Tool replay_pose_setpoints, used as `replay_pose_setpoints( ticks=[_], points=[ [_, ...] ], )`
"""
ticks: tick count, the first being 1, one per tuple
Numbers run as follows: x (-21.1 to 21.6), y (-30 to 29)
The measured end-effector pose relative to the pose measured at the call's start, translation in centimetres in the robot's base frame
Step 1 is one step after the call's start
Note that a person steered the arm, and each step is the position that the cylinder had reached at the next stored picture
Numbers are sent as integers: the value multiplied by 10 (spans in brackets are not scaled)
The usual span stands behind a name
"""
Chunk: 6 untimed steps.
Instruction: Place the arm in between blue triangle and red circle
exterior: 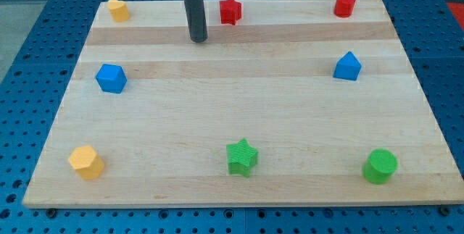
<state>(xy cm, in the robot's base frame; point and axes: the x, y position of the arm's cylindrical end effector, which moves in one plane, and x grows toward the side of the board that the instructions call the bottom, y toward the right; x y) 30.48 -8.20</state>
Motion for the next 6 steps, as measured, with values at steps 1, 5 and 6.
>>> replay_pose_setpoints(
  ticks=[1, 5, 6],
  points=[
    [0, 2],
    [-8, 154],
    [-6, 222]
  ],
)
